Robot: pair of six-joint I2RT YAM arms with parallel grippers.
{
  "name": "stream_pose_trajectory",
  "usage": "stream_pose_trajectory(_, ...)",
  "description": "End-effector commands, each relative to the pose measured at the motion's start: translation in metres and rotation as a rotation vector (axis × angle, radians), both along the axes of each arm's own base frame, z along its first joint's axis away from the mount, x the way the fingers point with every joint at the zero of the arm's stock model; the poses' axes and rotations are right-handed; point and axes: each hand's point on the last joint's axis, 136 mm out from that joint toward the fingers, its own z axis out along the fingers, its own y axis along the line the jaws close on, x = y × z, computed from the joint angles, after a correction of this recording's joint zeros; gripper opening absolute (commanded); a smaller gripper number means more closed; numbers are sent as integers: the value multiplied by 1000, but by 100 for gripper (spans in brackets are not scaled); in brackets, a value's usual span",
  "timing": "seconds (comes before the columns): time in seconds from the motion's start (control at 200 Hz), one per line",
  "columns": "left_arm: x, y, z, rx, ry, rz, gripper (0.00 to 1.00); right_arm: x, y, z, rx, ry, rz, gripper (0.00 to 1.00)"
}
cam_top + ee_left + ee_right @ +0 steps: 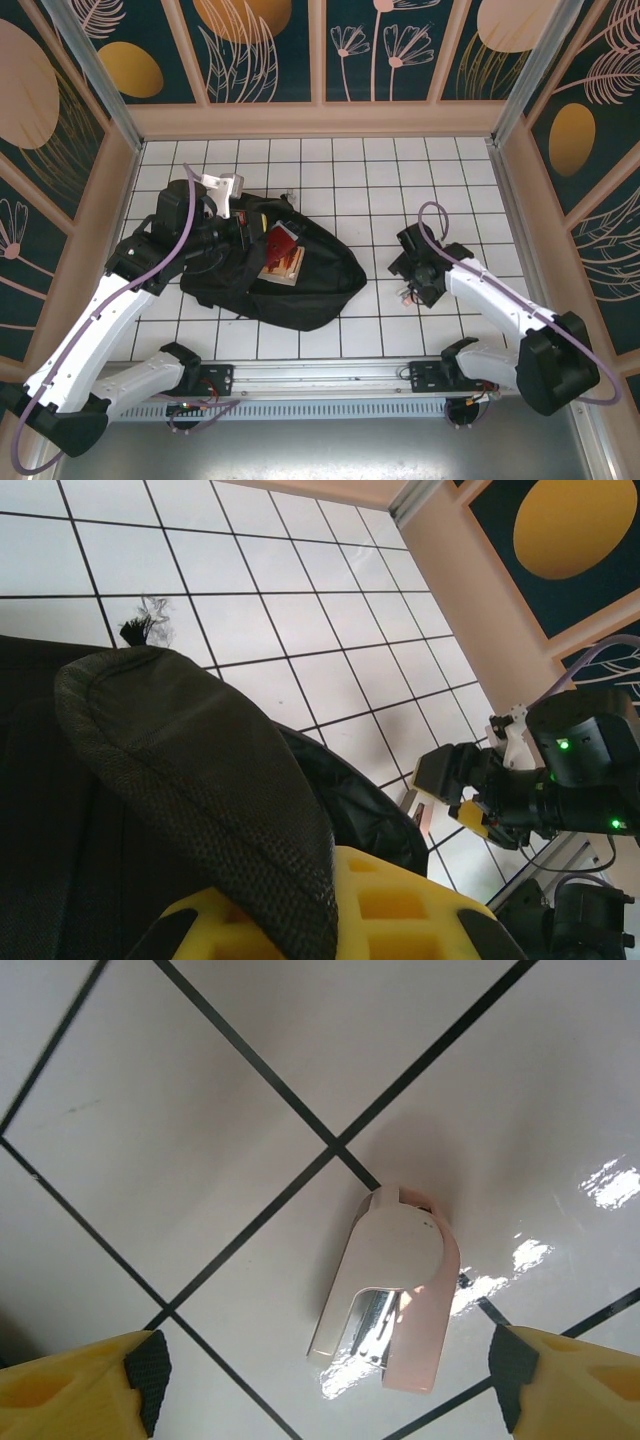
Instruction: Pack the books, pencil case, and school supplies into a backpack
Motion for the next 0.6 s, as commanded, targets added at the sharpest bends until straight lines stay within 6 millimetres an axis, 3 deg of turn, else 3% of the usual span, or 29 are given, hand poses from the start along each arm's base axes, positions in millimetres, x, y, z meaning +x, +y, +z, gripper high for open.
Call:
stream_pose_trajectory(0.0,3,-3,50,-94,-148,5,0,-11,-2,-19,4,68,-29,85)
stream_pose_trajectory(0.595,2,-2,52,-95,-151,8,0,-11,-9,-59,-69,177,-67,63)
